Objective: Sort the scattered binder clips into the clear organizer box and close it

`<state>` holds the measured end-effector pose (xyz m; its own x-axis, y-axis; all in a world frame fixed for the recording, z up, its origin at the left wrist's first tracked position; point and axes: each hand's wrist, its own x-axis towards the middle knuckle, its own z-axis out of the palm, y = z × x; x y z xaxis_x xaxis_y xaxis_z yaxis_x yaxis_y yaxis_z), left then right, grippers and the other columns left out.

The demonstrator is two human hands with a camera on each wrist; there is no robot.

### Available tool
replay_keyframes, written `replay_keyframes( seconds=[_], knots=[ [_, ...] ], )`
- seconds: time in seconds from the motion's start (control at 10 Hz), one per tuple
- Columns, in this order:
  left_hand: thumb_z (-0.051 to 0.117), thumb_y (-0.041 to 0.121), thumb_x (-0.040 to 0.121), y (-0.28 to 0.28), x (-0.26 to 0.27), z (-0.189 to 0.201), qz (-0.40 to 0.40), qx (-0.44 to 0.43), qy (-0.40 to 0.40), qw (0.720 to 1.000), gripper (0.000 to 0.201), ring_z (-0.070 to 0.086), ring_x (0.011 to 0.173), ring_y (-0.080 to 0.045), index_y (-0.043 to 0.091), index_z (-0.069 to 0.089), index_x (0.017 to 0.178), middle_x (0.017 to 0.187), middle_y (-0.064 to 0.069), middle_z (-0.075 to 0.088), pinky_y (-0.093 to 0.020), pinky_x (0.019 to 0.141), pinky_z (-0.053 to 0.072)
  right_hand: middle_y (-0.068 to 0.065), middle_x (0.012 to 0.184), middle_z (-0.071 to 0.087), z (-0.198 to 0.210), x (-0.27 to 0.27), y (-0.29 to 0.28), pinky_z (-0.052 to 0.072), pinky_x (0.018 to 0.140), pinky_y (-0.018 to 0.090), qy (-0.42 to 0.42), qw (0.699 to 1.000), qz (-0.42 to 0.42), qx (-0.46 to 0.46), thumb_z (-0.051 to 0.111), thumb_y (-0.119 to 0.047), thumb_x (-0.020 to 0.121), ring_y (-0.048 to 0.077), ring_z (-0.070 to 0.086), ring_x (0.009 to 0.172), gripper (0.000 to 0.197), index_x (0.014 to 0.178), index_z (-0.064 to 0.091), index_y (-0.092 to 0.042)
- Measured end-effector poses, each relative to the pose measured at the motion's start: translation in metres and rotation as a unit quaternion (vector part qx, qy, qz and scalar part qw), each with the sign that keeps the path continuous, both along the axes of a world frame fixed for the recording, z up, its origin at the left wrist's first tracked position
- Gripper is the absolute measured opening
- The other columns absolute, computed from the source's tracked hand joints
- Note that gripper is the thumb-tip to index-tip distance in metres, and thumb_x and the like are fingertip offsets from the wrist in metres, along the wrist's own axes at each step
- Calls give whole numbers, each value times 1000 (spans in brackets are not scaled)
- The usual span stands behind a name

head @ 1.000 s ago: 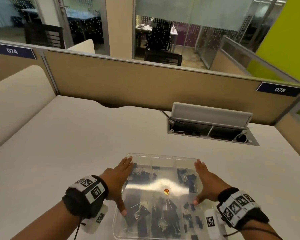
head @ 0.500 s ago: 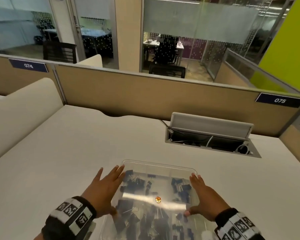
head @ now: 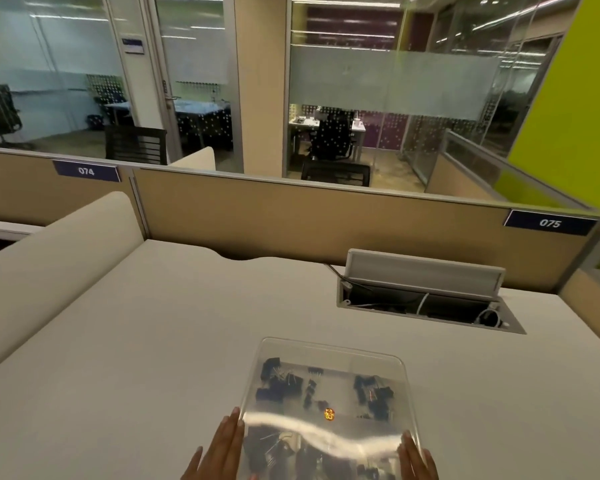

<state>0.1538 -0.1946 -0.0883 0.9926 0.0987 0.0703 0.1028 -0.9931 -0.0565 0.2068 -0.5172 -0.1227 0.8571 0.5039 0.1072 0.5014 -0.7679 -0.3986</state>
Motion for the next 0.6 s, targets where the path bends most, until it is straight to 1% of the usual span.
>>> replay_keyframes(
  seconds=[0.1,0.2,0.3,0.4,0.5,0.6],
  knots=[
    [17,65,89,1,-6,-12,-12,-144,113,983,72,11,145,-10,16,41,136,161,2,-4,-27,67,57,-10,159,12,3,3,-12,10,113,16,56,998,-9,15,6,-48,95,-4,11,143,60,143,29,-22],
    [5,73,85,-8,-19,-2,-36,-179,137,973,91,25,142,-13,10,25,147,158,4,-20,-30,96,43,-30,152,-20,29,-10,-18,10,113,20,254,964,-50,-65,3,-76,82,-21,-8,132,70,144,-6,-45],
    [-19,78,61,-7,-21,1,-59,-234,80,967,106,2,146,-5,18,-15,149,151,10,-34,-32,116,15,-32,136,-44,38,-25,-16,16,118,34,190,976,-73,-76,-14,-94,45,-21,-13,128,105,139,-25,-48],
    [-15,77,63,-9,-23,2,-76,-247,88,962,103,13,145,-6,20,-17,148,155,9,-29,-34,117,19,-19,144,-37,45,-28,-16,18,116,32,213,972,-82,-58,-11,-95,46,4,8,143,125,146,-21,-21],
    [-13,77,65,-9,-23,5,-69,-255,110,958,102,19,144,-9,20,-15,149,153,11,-28,-35,116,21,-29,138,-39,60,-37,-10,17,117,40,243,966,-74,-45,-8,-95,50,10,8,146,111,140,-26,-33],
    [-14,85,57,-11,-22,2,-57,-265,112,956,114,5,147,-12,18,-16,149,146,11,-33,-38,118,21,-26,140,-37,61,-41,-5,15,115,50,255,959,-109,-52,-9,-89,48,16,-6,147,116,147,-17,-29]
  ],
)
